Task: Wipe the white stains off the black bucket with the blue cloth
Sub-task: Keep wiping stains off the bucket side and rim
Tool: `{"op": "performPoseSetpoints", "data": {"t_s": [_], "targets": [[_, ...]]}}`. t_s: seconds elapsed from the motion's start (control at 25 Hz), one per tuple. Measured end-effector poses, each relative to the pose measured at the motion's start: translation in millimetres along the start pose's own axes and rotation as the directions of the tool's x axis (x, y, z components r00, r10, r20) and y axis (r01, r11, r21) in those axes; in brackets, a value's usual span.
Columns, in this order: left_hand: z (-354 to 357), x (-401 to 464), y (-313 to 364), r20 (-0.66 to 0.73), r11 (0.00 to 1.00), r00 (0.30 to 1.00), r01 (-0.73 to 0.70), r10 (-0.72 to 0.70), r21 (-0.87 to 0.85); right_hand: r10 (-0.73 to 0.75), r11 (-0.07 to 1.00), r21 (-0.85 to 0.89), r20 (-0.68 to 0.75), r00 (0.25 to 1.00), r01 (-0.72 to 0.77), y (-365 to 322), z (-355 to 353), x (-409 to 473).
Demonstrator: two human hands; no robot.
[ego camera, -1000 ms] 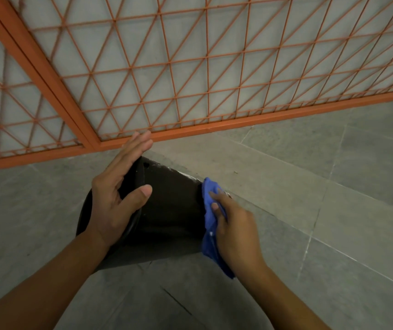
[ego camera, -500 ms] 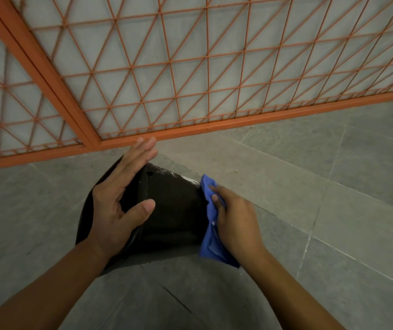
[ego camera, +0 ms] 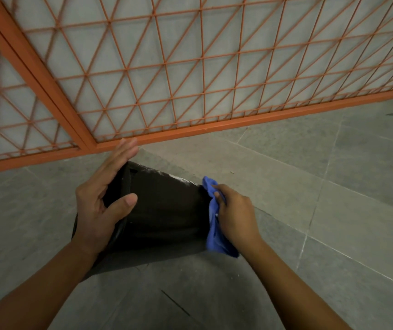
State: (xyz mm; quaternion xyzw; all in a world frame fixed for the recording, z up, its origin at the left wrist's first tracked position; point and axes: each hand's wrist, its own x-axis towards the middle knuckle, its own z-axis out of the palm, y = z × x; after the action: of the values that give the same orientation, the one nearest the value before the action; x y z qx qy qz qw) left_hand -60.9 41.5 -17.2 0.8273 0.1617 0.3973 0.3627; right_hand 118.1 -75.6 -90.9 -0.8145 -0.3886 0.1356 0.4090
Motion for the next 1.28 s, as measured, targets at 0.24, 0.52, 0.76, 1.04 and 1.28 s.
{"op": "performPoseSetpoints", "data": {"t_s": [0.24, 0.52, 0.76, 1.04, 1.28], "targets": [[-3.5, 0.1, -1.5, 0.015, 0.999, 1.000, -0.019, 0.019, -0.026, 0.236, 0.967, 0.110, -0.055, 0.970, -0.229, 22.4, -0.9, -32.1], [-1.8, 1.8, -0.5, 0.004, 0.999, 1.000, -0.005, 0.005, -0.047, 0.023, 0.995, 0.100, 0.026, 0.999, -0.026, 18.6, -1.0, 5.3], [1.1, 1.9, 5.8, 0.078, 0.999, 0.996, -0.031, 0.032, -0.005, 0.025, 0.990, 0.138, -0.058, 0.998, -0.016, 7.5, -3.0, -30.9], [-4.6, -1.9, 5.3, 0.065, 0.999, 0.998, 0.025, -0.022, -0.041, 0.152, 0.983, 0.096, 0.027, 0.988, -0.154, 24.8, -2.5, 9.0], [-5.2, 1.0, 0.4, 0.100, 0.946, 0.963, 0.267, -0.252, -0.185, 0.345, 0.855, 0.418, -0.015, 0.939, -0.307, 34.3, 0.1, -8.5]]}}
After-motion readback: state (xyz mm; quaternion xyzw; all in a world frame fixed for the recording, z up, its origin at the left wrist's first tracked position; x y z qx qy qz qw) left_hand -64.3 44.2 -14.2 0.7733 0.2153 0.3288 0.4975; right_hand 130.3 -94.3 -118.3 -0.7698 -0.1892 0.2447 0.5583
